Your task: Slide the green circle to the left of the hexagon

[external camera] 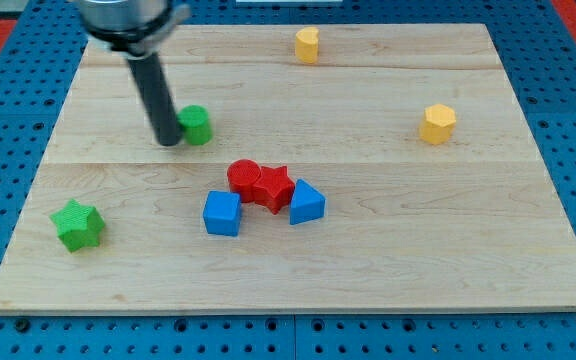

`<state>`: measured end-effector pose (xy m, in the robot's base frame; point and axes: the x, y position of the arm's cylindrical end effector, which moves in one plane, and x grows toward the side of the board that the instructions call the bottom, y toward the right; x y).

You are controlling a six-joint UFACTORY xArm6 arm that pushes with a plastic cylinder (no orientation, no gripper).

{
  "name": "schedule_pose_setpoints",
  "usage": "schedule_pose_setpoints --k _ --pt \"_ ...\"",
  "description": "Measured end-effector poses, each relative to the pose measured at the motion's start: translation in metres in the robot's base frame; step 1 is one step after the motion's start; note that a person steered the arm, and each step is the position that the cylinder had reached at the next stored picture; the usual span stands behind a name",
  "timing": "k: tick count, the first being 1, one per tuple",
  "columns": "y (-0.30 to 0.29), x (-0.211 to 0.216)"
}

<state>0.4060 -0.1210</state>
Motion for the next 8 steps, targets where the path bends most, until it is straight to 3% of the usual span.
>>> schedule_pose_setpoints --k 2,4,7,8 --pt "-0.025 -0.001" --pt "-0.001 -0.025" --pt "0.210 -0.033" --pt "0.187 -0.037"
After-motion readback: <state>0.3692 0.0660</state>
